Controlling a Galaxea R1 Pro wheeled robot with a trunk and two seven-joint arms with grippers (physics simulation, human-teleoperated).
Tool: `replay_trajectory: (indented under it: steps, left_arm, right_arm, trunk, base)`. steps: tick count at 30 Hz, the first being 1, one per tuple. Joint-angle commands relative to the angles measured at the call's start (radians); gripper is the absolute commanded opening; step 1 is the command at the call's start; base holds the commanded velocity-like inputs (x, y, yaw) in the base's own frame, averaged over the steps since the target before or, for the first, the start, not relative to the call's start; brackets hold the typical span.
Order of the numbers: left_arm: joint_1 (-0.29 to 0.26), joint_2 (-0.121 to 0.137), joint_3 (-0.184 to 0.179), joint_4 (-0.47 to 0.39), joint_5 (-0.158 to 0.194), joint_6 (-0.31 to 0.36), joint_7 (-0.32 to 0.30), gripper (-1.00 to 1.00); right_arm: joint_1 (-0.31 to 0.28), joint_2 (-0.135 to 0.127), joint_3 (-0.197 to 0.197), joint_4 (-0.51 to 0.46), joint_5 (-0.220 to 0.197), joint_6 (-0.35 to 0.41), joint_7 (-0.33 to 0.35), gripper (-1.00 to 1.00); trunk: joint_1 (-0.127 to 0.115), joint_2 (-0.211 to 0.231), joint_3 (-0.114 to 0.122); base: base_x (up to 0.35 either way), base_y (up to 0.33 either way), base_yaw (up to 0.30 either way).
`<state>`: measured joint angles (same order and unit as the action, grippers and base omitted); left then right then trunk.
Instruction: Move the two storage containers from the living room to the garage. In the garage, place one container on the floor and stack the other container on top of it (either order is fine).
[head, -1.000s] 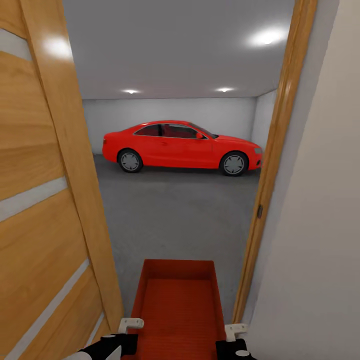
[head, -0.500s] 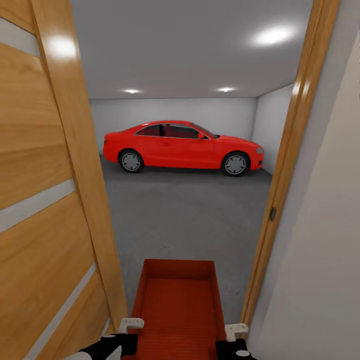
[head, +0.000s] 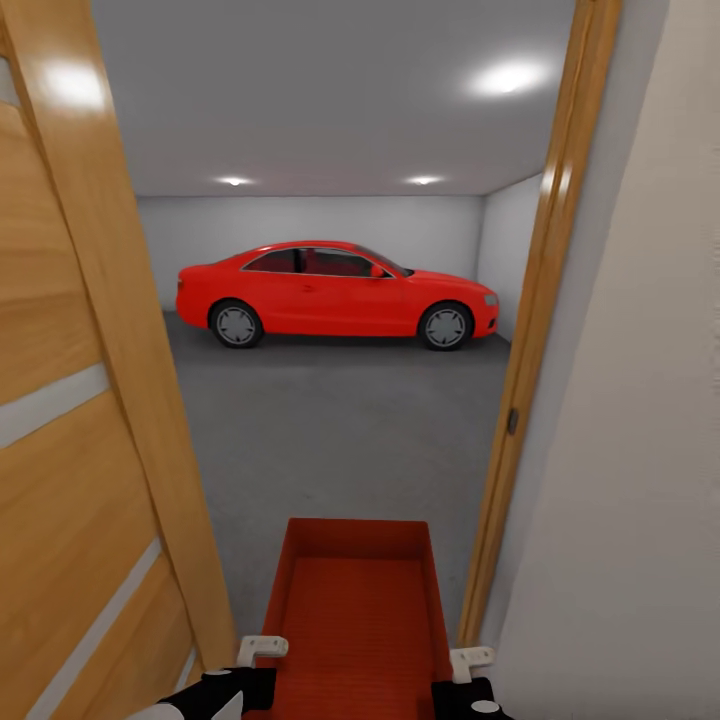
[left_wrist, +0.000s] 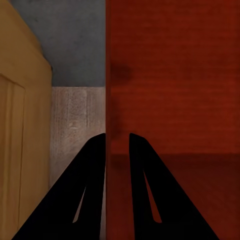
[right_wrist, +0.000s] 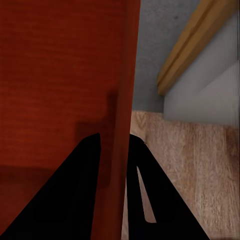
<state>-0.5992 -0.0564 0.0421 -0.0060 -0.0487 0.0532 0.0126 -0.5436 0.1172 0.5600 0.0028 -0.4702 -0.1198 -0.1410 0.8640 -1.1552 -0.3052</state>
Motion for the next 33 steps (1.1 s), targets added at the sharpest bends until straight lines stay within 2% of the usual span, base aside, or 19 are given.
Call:
replay_trajectory:
  steps: [1, 8, 33]
  left_arm:
    - [-0.001, 0.0, -0.016, 0.0, -0.01, 0.004, 0.009, -1.0]
    - [-0.001, 0.001, -0.016, 0.0, -0.009, 0.004, 0.009, -1.0]
    - [-0.001, 0.001, -0.016, 0.0, -0.004, 0.004, 0.012, -1.0]
  right_arm:
    - [-0.001, -0.013, 0.012, 0.002, -0.016, -0.006, -0.012, -1.0]
    - [-0.001, -0.014, 0.012, 0.002, -0.016, -0.006, -0.012, -1.0]
    - [-0.001, -0.014, 0.012, 0.002, -0.016, -0.006, -0.012, -1.0]
  trunk:
    - [0.0, -0.001, -0.001]
    - [0.0, -0.001, -0.001]
    - [0.0, -0.001, -0.001]
  base:
    - [0.0, 0.0, -0.155]
    - [0.0, 0.0, -0.088]
    - [0.0, 0.0, -0.002]
